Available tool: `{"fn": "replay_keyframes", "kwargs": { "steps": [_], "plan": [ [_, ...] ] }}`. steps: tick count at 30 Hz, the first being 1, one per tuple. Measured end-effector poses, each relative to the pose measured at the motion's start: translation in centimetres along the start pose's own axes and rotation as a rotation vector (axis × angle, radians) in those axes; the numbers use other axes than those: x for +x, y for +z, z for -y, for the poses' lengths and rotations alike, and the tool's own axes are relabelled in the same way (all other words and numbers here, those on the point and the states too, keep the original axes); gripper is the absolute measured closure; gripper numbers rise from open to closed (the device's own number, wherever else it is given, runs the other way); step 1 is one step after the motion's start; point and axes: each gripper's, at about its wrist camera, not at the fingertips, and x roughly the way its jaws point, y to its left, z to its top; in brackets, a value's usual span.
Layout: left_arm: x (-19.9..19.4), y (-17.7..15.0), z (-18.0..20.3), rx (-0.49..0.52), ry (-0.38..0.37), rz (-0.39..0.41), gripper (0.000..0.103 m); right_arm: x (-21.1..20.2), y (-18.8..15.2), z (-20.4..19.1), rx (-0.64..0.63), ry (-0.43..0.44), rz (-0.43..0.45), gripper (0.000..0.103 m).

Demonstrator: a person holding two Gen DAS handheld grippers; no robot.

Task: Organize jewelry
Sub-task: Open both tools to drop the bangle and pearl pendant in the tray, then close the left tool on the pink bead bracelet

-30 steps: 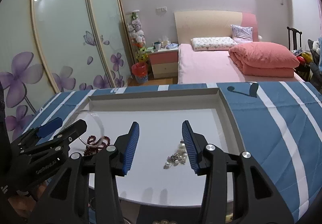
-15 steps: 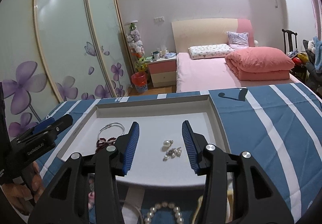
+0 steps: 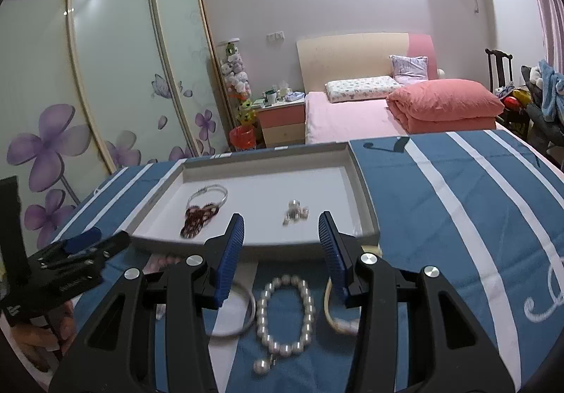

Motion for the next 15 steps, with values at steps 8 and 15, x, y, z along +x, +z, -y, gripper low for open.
{"fn": "replay_keyframes", "kwargs": {
  "steps": [8,15],
  "plan": [
    [3.1,-1.7,1.3,0.081,0.033,-0.193,0.043,-1.3,-1.4,0.1,0.018,0.014,-0.014,0.057],
    [4.8,-2.2,1.0,0.072,0.051,-0.266,0.067,-1.9,-1.9,0.2,0.026,0.015,-0.013,0.057]
  ]
}}
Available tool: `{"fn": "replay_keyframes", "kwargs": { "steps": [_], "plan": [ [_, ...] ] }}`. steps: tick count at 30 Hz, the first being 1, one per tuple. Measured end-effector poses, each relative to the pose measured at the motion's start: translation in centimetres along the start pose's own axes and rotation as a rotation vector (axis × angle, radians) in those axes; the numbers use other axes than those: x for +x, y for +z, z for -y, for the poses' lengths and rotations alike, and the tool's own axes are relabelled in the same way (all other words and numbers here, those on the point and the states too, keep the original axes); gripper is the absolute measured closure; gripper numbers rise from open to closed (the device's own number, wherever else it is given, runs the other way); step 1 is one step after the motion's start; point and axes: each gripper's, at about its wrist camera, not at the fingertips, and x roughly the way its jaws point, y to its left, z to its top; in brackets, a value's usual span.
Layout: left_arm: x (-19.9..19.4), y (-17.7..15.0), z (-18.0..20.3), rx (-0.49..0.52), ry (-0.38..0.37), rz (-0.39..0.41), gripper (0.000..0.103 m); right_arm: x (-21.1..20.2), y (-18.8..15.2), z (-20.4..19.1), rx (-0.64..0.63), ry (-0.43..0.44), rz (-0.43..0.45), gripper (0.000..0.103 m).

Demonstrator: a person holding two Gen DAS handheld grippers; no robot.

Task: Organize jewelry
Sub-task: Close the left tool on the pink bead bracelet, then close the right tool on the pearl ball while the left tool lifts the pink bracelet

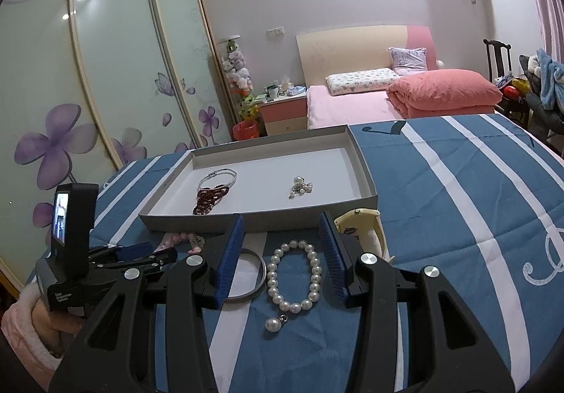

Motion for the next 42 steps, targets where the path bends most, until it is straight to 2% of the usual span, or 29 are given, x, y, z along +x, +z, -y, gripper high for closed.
{"fn": "replay_keyframes", "kwargs": {
  "steps": [1,7,14,20,24,34,42],
  "plan": [
    [0.0,-0.1,0.0,0.001,0.002,0.002,0.081,0.0,0.0,0.0,0.0,0.001,0.0,0.057],
    [-0.5,-0.4,-0.8,-0.004,-0.013,0.006,0.08,-0.2,-0.2,0.0,-0.001,0.003,-0.006,0.057],
    [-1.4,-1.1,-4.4,-0.047,0.046,0.004,0.08,-0.2,-0.5,0.3,0.006,-0.002,-0.02,0.057],
    [-1.9,-1.4,-8.2,-0.125,0.093,0.006,0.08,0.0,-1.7,0.2,-0.011,-0.004,-0.069,0.057],
    [-2.2,-1.7,-9.8,-0.169,0.103,0.009,0.08,0.4,-2.9,-0.2,-0.037,-0.003,-0.141,0.059],
    [-2.3,-1.5,-9.8,-0.172,0.105,0.008,0.08,2.6,-5.5,-1.4,-0.083,-0.022,-0.314,0.07],
    [-2.3,-1.5,-9.8,-0.172,0.105,0.008,0.08,3.1,-5.5,-1.9,-0.106,-0.044,-0.336,0.074]
  ]
}}
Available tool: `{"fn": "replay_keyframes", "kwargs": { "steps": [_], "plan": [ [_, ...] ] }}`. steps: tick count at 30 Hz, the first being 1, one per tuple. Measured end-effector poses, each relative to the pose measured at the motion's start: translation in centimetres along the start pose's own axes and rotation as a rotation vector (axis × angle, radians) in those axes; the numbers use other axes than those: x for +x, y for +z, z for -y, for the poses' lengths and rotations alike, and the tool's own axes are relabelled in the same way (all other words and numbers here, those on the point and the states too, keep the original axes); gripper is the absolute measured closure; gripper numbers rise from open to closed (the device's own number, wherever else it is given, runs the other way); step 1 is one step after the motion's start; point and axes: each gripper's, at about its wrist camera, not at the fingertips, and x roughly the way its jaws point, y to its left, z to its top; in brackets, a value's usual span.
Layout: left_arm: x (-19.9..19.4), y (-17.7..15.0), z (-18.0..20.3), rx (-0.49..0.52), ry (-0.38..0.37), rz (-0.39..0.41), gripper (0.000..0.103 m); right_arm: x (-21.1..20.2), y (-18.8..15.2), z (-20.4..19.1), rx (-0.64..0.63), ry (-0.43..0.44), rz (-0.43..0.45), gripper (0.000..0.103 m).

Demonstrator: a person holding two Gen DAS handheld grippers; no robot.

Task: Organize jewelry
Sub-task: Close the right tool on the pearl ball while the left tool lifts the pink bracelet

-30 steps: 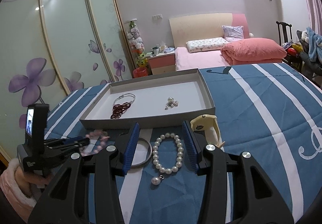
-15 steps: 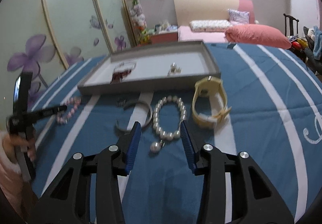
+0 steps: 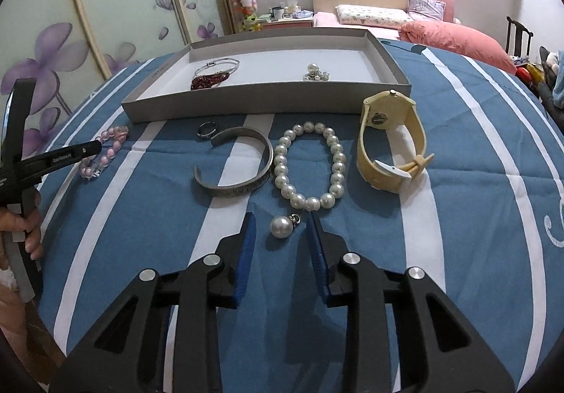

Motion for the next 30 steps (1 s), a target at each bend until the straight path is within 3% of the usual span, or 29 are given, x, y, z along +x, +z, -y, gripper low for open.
{"fn": "replay_keyframes", "kwargs": {
  "steps": [8,11,20,30],
  "plan": [
    [0.0,0.0,0.3,0.0,0.001,0.0,0.08,0.1,0.3,-0.2,-0.009,-0.016,-0.007,0.08],
    [0.0,0.0,0.3,0.001,0.001,0.0,0.08,0.0,0.2,-0.2,-0.012,-0.026,-0.007,0.086],
    [-0.1,0.1,0.3,0.0,0.0,-0.001,0.08,-0.5,-0.2,0.1,-0.002,0.01,0.003,0.087],
    [-0.6,-0.2,-0.4,-0.021,-0.032,0.031,0.08,-2.4,0.6,-0.1,-0.008,0.024,0.084,0.087]
  ]
}}
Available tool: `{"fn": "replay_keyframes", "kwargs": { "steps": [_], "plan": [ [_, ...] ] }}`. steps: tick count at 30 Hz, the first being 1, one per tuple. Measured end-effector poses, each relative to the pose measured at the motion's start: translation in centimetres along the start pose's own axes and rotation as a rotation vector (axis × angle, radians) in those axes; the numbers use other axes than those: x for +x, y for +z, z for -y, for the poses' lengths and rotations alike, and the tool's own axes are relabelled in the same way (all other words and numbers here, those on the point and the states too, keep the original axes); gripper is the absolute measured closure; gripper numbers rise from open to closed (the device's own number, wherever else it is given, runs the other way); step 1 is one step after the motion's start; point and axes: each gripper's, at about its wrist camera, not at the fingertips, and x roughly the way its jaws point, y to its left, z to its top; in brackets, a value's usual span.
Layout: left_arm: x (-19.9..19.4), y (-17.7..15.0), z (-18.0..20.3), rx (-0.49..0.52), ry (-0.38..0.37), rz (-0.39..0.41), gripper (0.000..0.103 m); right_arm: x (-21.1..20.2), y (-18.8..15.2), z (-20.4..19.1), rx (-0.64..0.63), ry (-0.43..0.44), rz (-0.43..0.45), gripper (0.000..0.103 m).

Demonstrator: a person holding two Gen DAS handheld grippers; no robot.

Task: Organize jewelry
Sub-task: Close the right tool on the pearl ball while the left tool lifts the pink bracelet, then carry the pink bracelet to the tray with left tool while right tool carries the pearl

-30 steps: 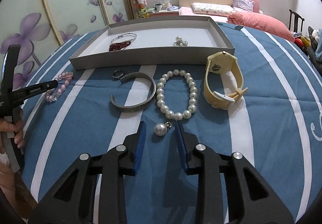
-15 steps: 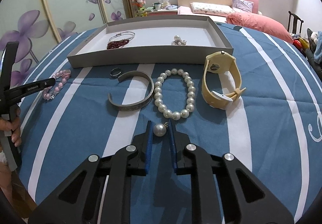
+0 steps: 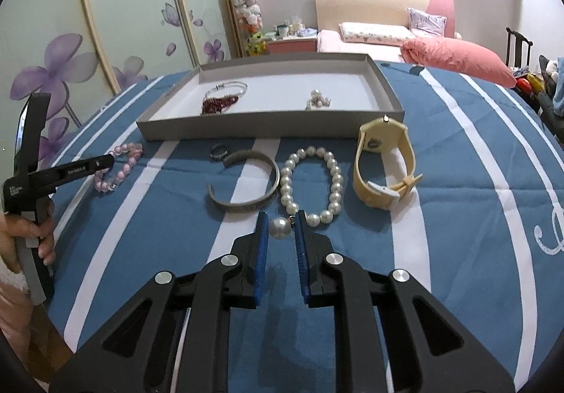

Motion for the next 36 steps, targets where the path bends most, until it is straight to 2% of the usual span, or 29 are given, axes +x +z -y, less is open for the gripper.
{"fn": "replay_keyframes", "kwargs": {
  "steps": [7,20,36],
  "plan": [
    [-2.2,-0.2,0.4,0.004,-0.04,0.066,0.08,-0.5,0.2,-0.1,-0.005,0.002,0.031,0.087],
    [-7.5,0.5,2.4,0.033,-0.185,0.227,0.08,-1.9,1.2,0.2,0.014,-0.002,0.117,0.087],
    [-10.3,1.0,4.4,0.053,-0.242,0.308,0.08,-3.8,2.8,0.3,0.004,-0.018,0.247,0.087]
  ]
}}
